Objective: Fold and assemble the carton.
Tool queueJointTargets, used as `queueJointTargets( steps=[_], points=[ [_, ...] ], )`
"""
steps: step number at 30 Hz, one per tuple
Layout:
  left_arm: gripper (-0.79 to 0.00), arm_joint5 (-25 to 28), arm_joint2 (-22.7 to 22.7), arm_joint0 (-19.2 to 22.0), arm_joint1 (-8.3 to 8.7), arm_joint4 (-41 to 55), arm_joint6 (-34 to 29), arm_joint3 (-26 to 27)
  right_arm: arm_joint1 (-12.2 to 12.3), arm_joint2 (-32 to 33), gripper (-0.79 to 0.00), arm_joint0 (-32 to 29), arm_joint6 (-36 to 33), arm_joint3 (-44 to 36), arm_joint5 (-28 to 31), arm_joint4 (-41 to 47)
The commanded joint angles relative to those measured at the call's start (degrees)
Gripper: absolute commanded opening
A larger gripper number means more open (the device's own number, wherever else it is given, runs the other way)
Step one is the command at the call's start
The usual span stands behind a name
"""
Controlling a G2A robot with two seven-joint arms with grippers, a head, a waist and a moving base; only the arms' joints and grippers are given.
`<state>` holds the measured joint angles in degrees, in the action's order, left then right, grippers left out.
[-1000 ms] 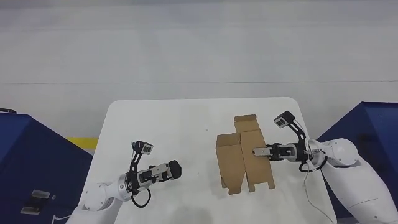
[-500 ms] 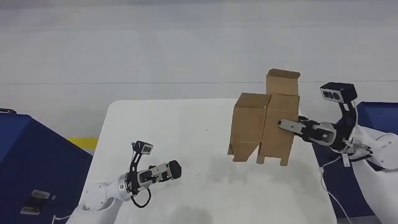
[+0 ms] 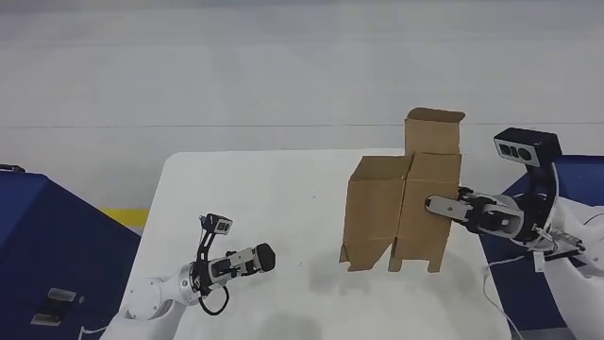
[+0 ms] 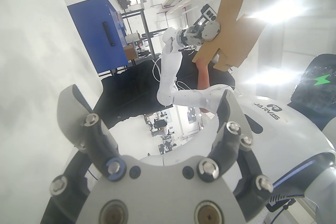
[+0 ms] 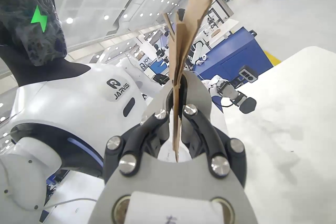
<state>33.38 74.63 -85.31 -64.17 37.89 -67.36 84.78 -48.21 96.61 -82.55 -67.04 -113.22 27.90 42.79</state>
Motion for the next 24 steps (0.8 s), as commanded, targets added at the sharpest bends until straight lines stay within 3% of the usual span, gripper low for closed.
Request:
queueJointTargets(
  steps=[1, 5, 7, 11, 15, 21, 24],
  points=[
    [0.0, 0.0, 0.0, 0.0, 0.0, 0.0, 0.0, 0.0, -0.1, -0.2, -0.785, -0.2, 0.8, -0.1, -0.7, 0.4],
    [0.0, 0.0, 0.0, 0.0, 0.0, 0.0, 0.0, 0.0, -0.4, -2.9, -0.785, 0.8, 0.4, 1.8, -13.8, 17.5],
    [0.0, 0.0, 0.0, 0.0, 0.0, 0.0, 0.0, 0.0, -0.5, -5.3, -0.785, 2.6, -1.7, 4.8, -25.6, 29.7],
    [0.0, 0.0, 0.0, 0.0, 0.0, 0.0, 0.0, 0.0, -1.2, -14.2, -0.785, 6.8, -2.6, 11.2, -49.9, 45.2],
    [0.0, 0.0, 0.0, 0.0, 0.0, 0.0, 0.0, 0.0, -2.5, -24.8, -0.785, 10.6, 3.7, 15.9, -68.9, 59.6],
    [0.0, 0.0, 0.0, 0.0, 0.0, 0.0, 0.0, 0.0, -3.3, -33.9, -0.785, 11.4, 20.5, 14.5, -85.6, 85.2],
    [0.0, 0.0, 0.0, 0.0, 0.0, 0.0, 0.0, 0.0, -2.7, -38.4, -0.785, 10.6, 21.6, 14.7, -85.9, 93.7]
  ],
)
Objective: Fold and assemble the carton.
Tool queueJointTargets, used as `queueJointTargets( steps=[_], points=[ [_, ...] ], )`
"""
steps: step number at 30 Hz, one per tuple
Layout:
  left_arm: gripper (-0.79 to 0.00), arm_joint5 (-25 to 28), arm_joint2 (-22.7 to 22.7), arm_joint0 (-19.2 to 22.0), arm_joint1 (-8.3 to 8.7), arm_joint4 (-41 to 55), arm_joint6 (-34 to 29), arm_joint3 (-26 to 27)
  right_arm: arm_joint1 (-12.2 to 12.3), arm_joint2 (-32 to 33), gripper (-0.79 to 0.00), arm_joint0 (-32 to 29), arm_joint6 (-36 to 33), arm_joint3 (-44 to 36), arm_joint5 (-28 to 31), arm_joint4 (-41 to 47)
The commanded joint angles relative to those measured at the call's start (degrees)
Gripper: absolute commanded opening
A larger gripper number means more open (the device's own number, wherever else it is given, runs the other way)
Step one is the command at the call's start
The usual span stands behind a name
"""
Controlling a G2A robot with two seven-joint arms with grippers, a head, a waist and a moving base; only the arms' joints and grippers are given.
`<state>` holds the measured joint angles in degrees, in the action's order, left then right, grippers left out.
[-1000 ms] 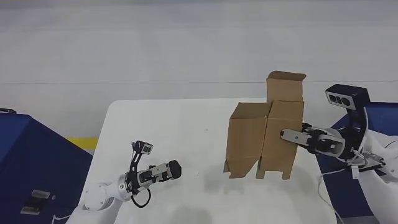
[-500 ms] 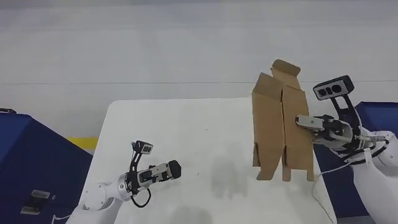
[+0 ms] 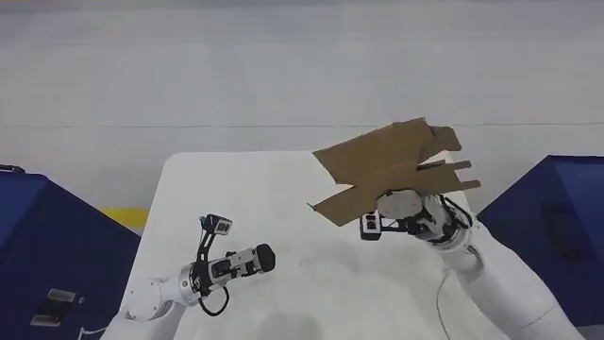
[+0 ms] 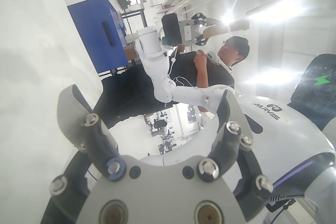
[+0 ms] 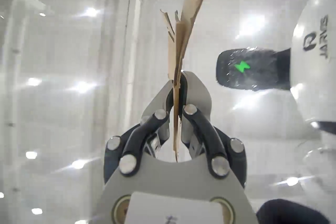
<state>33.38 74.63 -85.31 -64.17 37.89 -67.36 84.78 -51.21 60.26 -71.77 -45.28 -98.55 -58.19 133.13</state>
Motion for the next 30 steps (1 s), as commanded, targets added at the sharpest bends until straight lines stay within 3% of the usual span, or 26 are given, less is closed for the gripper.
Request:
queueJointTargets(
  steps=[1, 6, 10, 13, 16, 19, 22, 24, 27, 30],
  points=[
    [0.0, 0.0, 0.0, 0.0, 0.0, 0.0, 0.0, 0.0, 0.7, -3.4, -0.785, -0.1, 0.8, 0.6, 0.2, 6.4],
    [0.0, 0.0, 0.0, 0.0, 0.0, 0.0, 0.0, 0.0, 2.6, -10.1, -0.785, 1.9, 9.0, -1.8, 0.2, 25.6],
    [0.0, 0.0, 0.0, 0.0, 0.0, 0.0, 0.0, 0.0, 4.2, -11.3, -0.785, 3.4, 16.4, -3.8, 0.2, 38.0],
    [0.0, 0.0, 0.0, 0.0, 0.0, 0.0, 0.0, 0.0, 5.1, -9.6, -0.785, 3.7, 20.0, -3.6, 0.2, 42.9],
    [0.0, 0.0, 0.0, 0.0, 0.0, 0.0, 0.0, 0.0, 5.5, -6.8, -0.785, 3.6, 21.4, -3.2, 0.2, 42.4],
    [0.0, 0.0, 0.0, 0.0, 0.0, 0.0, 0.0, 0.0, 5.7, 0.2, -0.785, 4.6, 18.6, 0.4, 0.2, 28.7],
    [0.0, 0.0, 0.0, 0.0, 0.0, 0.0, 0.0, 0.0, 4.8, 7.2, -0.785, 3.3, 5.9, 2.2, 2.5, 4.1],
    [0.0, 0.0, 0.0, 0.0, 0.0, 0.0, 0.0, 0.0, 4.0, 8.8, -0.785, 1.8, -5.1, 2.5, 7.6, -6.7],
    [0.0, 0.0, 0.0, 0.0, 0.0, 0.0, 0.0, 0.0, 3.4, 11.9, -0.785, 1.8, -17.0, 4.4, 21.2, -25.6],
    [0.0, 0.0, 0.0, 0.0, 0.0, 0.0, 0.0, 0.0, 3.2, 13.9, -0.785, 1.6, -24.8, 7.2, 32.5, -35.6]
  ],
)
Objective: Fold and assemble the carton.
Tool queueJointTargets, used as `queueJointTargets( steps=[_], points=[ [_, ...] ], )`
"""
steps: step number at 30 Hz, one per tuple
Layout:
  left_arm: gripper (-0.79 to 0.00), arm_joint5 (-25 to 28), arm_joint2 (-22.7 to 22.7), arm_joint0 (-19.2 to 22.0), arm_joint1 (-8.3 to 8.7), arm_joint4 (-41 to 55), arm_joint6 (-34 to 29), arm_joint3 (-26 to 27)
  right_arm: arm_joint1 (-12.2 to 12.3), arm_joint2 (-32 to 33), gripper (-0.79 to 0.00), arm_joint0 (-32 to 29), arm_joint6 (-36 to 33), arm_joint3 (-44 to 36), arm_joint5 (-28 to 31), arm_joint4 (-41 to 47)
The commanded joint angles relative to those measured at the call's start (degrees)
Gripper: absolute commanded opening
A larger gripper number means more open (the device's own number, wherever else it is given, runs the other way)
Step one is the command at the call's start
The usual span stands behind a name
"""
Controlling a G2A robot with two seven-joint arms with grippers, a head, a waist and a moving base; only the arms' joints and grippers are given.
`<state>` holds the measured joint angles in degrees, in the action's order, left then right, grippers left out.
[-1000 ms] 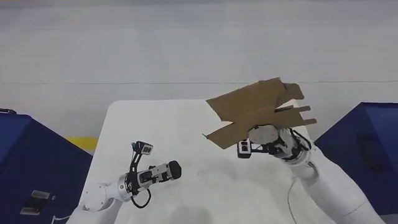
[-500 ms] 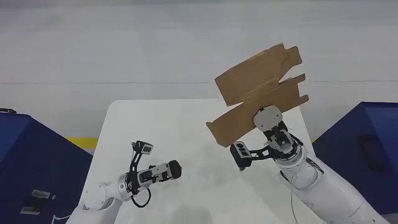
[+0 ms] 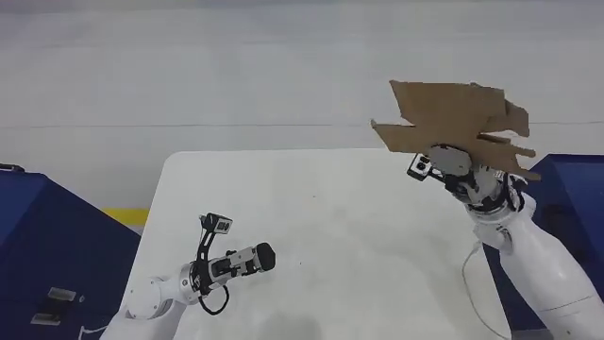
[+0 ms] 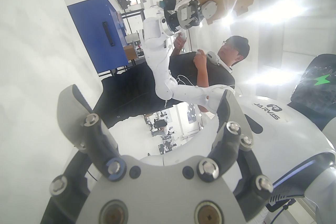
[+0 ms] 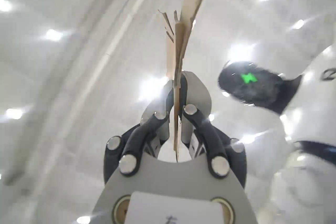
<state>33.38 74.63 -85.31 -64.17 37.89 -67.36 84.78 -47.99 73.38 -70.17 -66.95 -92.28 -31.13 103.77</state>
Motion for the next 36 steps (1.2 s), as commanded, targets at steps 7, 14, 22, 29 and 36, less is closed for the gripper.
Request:
queueJointTargets(
  steps=[7, 14, 22, 29, 36],
  points=[
    [0.0, 0.0, 0.0, 0.0, 0.0, 0.0, 0.0, 0.0, -0.7, 9.2, -0.785, -2.7, -7.5, 1.3, 42.3, -21.5],
    [0.0, 0.0, 0.0, 0.0, 0.0, 0.0, 0.0, 0.0, -0.8, 9.5, -0.785, -3.2, -7.8, 1.1, 43.0, -20.7],
    [0.0, 0.0, 0.0, 0.0, 0.0, 0.0, 0.0, 0.0, -0.5, 17.1, -0.785, -3.3, -3.5, -5.5, 62.4, -45.5],
    [0.0, 0.0, 0.0, 0.0, 0.0, 0.0, 0.0, 0.0, -0.8, 23.0, -0.785, -10.7, 6.7, -16.1, 73.8, -71.9],
    [0.0, 0.0, 0.0, 0.0, 0.0, 0.0, 0.0, 0.0, -1.9, 15.0, -0.785, -12.9, 13.2, -22.5, 74.0, -89.5]
  ],
)
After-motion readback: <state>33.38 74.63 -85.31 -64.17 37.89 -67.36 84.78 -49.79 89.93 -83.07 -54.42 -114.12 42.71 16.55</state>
